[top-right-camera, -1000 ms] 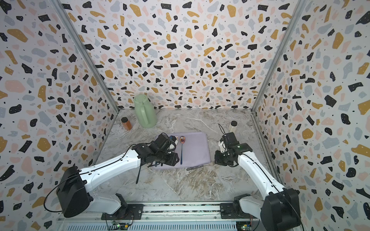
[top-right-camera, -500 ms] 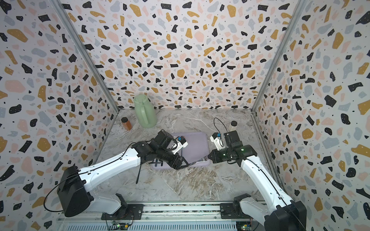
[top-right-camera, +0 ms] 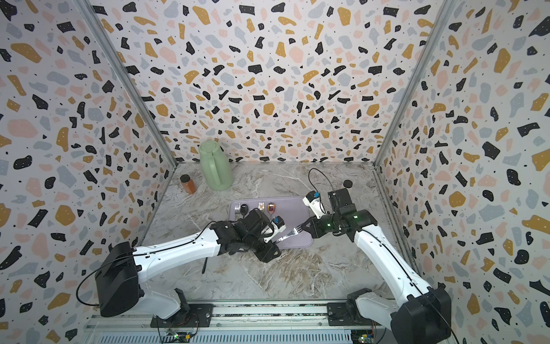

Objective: Set the spoon and fork side by side
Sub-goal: Pick up the fork at the center of the board.

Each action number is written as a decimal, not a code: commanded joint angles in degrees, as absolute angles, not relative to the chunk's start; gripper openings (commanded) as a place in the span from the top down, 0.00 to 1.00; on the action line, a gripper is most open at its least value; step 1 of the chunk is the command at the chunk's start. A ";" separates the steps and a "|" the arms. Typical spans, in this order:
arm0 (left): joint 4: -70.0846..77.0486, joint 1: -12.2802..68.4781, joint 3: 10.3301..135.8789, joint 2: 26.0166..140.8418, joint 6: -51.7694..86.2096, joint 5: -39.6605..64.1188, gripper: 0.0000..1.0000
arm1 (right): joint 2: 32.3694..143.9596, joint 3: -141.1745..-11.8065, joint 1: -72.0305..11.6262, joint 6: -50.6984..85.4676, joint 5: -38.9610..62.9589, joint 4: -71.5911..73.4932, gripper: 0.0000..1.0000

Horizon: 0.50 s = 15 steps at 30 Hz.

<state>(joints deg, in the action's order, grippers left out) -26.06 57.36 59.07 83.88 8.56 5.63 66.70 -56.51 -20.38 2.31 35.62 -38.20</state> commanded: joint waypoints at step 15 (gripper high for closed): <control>-24.01 61.00 59.69 84.17 -0.96 -13.06 0.74 | 65.37 -59.33 -20.76 1.93 37.79 -42.54 1.00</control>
<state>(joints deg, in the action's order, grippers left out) -25.47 61.25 58.65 83.29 0.64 -12.47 67.40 -56.77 -20.53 2.31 35.79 -40.34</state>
